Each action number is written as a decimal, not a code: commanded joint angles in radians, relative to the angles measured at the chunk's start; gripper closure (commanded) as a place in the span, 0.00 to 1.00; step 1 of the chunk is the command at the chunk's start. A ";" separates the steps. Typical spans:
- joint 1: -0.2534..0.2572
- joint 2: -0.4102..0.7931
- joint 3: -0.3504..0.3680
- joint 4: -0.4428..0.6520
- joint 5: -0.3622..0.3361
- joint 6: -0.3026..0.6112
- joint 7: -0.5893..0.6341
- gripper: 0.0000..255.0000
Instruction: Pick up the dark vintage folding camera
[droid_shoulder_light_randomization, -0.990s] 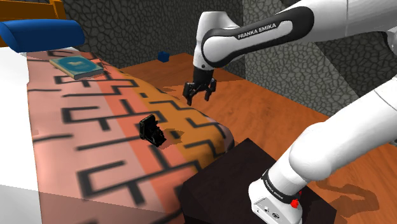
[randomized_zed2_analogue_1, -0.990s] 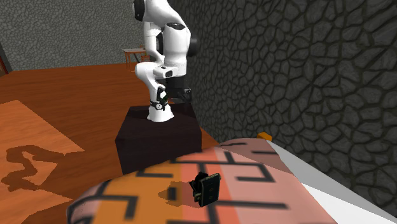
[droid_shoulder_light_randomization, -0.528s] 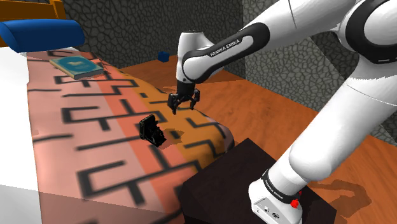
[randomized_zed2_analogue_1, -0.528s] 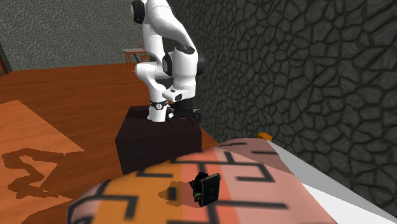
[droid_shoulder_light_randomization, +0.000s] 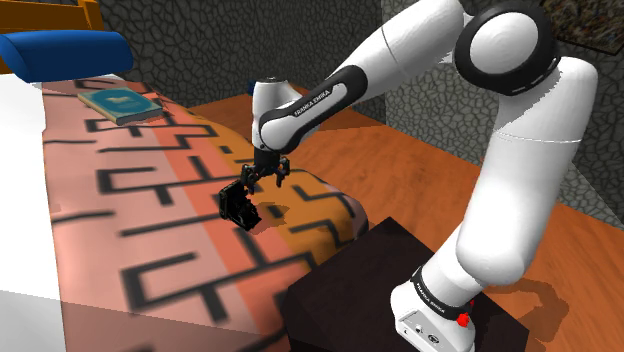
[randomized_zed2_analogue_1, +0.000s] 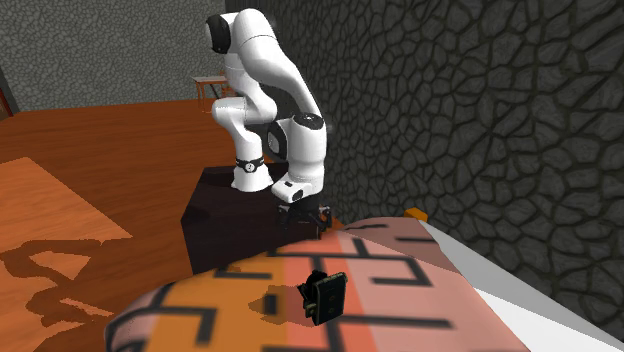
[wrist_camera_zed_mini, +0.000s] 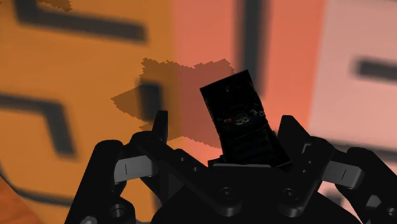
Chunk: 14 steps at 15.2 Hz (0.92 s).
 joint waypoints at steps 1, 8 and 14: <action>0.017 0.089 -0.009 0.074 -0.019 0.011 0.022 0.00; 0.061 0.303 -0.036 0.244 -0.051 0.047 0.061 0.00; 0.072 0.366 -0.050 0.262 -0.065 0.092 0.069 0.00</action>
